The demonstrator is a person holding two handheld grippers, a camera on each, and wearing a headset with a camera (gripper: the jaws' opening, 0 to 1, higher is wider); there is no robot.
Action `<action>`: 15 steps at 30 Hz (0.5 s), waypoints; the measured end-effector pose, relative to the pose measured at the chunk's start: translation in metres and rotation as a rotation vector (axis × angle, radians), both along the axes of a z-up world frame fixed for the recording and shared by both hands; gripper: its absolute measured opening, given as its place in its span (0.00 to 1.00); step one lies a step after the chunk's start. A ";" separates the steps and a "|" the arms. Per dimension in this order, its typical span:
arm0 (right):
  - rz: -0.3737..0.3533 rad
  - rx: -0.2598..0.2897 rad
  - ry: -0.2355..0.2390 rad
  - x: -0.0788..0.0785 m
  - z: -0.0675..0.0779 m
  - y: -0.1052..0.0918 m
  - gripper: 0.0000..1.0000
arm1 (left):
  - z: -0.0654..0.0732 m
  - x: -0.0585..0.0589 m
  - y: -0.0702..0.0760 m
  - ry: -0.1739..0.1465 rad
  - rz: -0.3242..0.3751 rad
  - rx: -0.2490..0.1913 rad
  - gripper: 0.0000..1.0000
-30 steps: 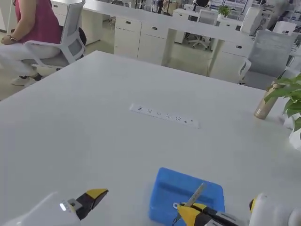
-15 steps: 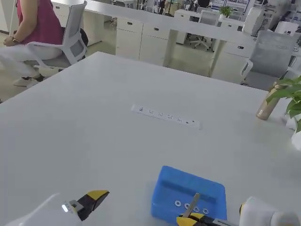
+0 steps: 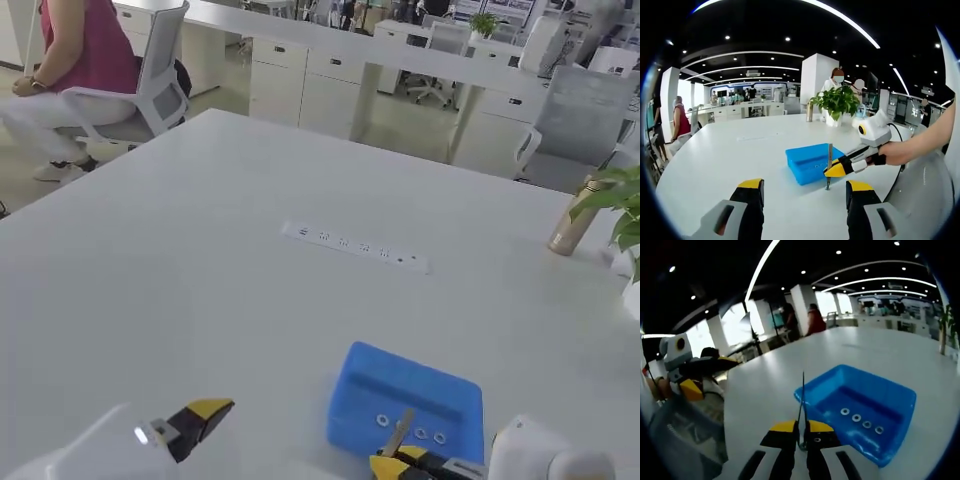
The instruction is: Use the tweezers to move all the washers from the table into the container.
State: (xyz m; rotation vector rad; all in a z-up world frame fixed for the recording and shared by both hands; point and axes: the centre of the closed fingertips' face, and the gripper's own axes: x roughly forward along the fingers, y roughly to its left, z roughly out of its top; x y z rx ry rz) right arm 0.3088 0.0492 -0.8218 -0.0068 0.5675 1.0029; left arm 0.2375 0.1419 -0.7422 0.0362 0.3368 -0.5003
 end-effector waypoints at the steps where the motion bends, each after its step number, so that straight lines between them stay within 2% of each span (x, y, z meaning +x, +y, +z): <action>1: -0.001 0.013 -0.005 0.001 0.002 0.000 0.03 | 0.000 0.000 0.000 0.000 0.000 0.000 0.67; 8: 0.020 -0.003 -0.014 -0.007 0.004 -0.002 0.04 | 0.000 0.000 0.000 -0.004 0.000 0.002 0.66; 11: 0.049 -0.036 -0.039 -0.008 0.002 -0.001 0.04 | 0.000 0.000 0.000 -0.003 -0.001 0.006 0.66; 15: 0.139 -0.126 -0.122 -0.014 0.000 0.004 0.04 | 0.000 0.000 0.000 -0.004 -0.003 0.009 0.66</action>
